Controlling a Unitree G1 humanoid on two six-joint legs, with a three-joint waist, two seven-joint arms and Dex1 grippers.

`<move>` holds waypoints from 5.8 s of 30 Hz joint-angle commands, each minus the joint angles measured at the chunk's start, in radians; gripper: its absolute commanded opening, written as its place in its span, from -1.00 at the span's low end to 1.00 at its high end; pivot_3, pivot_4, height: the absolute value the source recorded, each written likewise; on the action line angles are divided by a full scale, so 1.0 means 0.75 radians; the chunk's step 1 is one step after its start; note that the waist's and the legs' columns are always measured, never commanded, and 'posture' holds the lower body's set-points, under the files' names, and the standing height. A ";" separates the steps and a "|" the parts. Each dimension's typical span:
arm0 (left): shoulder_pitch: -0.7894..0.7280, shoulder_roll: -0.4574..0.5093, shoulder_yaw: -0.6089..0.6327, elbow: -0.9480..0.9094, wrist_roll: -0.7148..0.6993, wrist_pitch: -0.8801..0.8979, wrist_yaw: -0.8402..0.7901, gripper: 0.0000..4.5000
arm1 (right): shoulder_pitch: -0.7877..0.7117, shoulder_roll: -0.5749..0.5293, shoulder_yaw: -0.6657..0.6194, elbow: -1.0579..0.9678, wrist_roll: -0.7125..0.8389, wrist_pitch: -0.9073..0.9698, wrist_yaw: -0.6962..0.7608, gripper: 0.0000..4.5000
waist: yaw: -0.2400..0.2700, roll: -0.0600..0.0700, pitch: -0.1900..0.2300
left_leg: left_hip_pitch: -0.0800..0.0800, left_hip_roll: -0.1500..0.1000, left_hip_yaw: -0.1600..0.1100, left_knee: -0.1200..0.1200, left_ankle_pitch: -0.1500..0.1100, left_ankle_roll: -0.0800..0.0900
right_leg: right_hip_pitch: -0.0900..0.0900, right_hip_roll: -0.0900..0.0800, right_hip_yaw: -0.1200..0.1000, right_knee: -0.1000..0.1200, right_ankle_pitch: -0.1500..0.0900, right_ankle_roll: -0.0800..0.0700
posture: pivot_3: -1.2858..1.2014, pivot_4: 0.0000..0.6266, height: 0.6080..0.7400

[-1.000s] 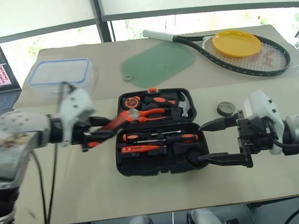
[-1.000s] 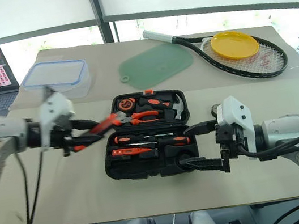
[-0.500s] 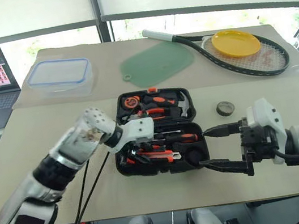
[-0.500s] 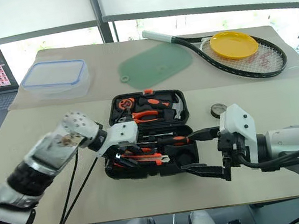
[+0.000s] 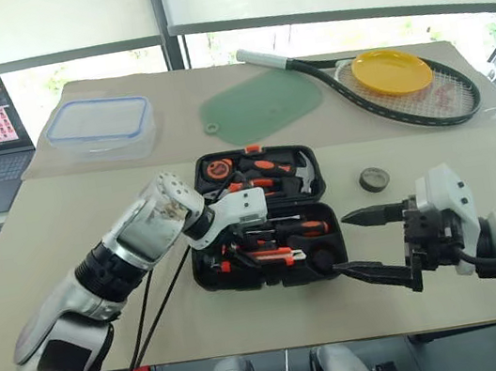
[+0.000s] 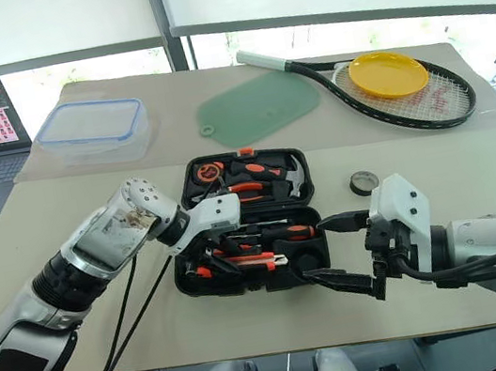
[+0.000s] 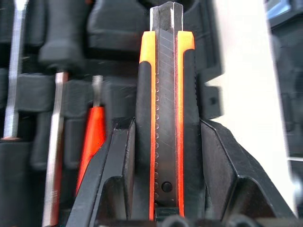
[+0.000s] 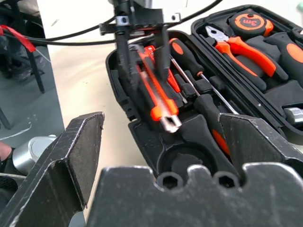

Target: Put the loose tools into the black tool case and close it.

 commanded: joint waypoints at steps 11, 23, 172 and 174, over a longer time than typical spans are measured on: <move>0.063 -0.035 -0.060 0.105 0.095 -0.143 0.089 -0.32 | -0.022 -0.010 -0.034 -0.025 0.025 -0.016 0.012 1.00 | 0.020 0.002 -0.002 | 0.002 -0.002 -0.001 0.001 0.000 0.001 | 0.004 0.000 0.001 -0.001 0.000 0.000 | 0.03 -0.52 0.98; 0.072 0.083 0.193 -0.051 -0.122 -0.111 -0.020 0.98 | 0.019 -0.012 -0.051 -0.040 0.021 -0.022 0.027 1.00 | 0.020 0.002 -0.002 | -0.004 -0.001 -0.003 0.011 -0.003 0.006 | 0.002 0.000 0.002 0.001 0.001 0.003 | 0.03 -0.52 0.98; 1.055 0.244 0.638 -0.167 -0.087 -0.644 0.352 -0.99 | -0.188 0.017 0.465 0.428 -0.701 -0.296 0.504 -1.00 | -0.010 0.008 0.000 | 0.000 0.002 0.002 0.007 -0.005 0.003 | 0.001 0.001 0.002 -0.001 0.001 0.001 | 0.03 -0.52 0.98; 1.096 0.271 0.650 -0.196 -0.083 -0.638 0.359 -0.99 | -0.153 0.002 0.445 0.414 -0.710 -0.295 0.481 -1.00 | -0.010 0.008 -0.001 | 0.000 0.002 0.002 0.007 -0.005 0.003 | 0.001 0.000 0.002 -0.001 0.001 0.001 | 0.03 -0.52 0.98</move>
